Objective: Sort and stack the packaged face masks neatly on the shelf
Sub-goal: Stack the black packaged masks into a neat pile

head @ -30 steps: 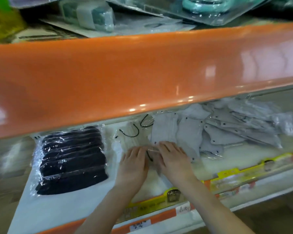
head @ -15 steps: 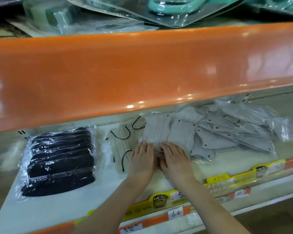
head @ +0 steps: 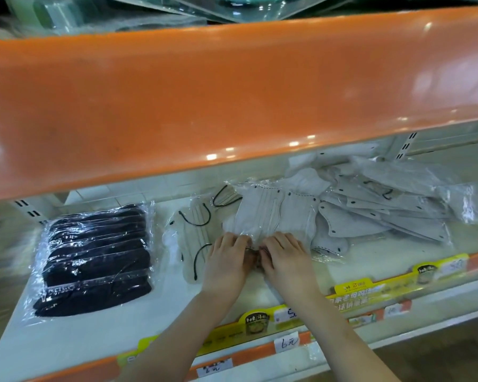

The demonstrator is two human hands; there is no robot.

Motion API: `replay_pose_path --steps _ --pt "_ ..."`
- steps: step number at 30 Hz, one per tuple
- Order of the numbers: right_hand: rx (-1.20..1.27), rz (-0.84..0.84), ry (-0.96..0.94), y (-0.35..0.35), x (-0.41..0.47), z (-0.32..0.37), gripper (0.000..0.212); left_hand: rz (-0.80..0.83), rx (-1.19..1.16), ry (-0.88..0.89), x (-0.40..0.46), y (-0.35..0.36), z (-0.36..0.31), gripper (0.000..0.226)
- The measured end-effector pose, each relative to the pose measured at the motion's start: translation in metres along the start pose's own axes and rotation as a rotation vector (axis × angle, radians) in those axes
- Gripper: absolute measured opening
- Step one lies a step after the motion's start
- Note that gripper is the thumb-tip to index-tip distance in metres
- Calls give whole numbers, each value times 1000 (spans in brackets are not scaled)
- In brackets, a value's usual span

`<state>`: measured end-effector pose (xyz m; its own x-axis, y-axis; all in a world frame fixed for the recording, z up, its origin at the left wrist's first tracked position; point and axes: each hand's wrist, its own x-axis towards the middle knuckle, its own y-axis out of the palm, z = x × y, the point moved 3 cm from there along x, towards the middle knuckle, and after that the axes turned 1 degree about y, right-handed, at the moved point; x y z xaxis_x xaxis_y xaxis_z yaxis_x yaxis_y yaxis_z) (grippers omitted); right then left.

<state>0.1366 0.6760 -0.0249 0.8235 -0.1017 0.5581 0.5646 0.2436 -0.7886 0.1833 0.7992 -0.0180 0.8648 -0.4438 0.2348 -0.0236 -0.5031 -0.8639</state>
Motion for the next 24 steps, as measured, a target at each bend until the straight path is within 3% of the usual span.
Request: replay_pose_path --steps 5,9,12,15,17,20,24 --pt "119 -29 -28 -10 2 5 17 -13 -65 25 1 -2 -2 25" --pt "394 -88 73 -21 3 -4 9 -199 -216 26 -2 -15 -5 18" --pt "438 -134 130 -33 5 -14 18 -235 -373 -19 -1 -34 -7 7" --pt "406 -138 76 -48 17 -22 15 -181 -603 -123 -2 -52 -7 29" --pt "445 -97 151 -58 27 -31 5 -196 -774 -180 -5 -64 -7 33" --pt "543 72 317 -67 42 -40 29 -288 -913 -239 -11 -82 -2 29" --pt "599 175 409 -76 57 -33 24 -439 -937 -380 -15 -102 18 22"
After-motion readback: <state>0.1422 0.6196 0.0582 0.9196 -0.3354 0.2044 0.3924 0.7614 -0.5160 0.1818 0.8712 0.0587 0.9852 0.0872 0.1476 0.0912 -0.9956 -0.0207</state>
